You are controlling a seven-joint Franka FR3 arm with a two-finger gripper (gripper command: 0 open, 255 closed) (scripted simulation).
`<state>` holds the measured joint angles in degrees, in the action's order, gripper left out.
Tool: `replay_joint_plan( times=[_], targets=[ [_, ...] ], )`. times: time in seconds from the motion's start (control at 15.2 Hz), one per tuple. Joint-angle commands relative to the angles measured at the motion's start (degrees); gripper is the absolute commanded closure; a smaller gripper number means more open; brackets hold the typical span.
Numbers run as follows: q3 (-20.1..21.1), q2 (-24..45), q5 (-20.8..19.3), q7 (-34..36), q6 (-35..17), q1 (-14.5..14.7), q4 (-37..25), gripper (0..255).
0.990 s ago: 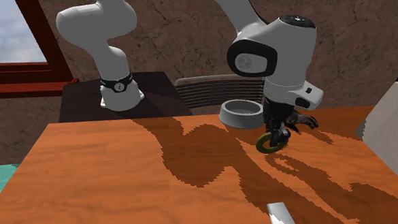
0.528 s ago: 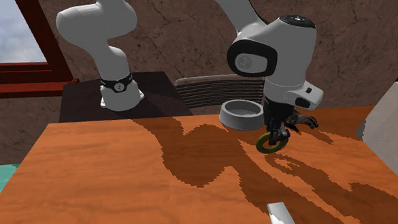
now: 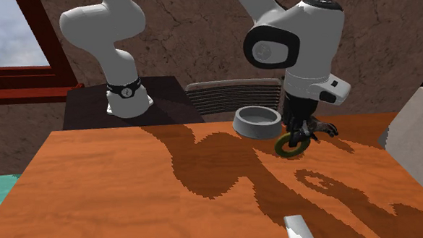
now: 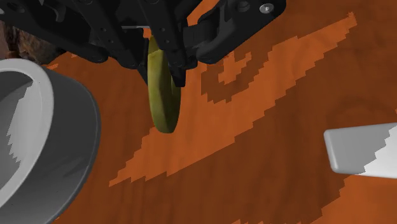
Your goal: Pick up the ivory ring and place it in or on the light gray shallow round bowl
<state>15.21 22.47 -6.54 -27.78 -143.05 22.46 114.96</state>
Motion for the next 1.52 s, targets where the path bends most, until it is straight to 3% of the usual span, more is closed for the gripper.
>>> replay_joint_plan(
  times=[0.0,0.99,1.45],
  targets=[
    [0.27,-1.21,0.48,-0.34,1.27,-0.26,-0.09,255],
    [1.52,-7.89,3.24,-1.97,10.81,-1.24,-3.18,255],
    [4.63,-19.91,6.74,1.94,8.53,1.09,10.5,255]
  ],
)
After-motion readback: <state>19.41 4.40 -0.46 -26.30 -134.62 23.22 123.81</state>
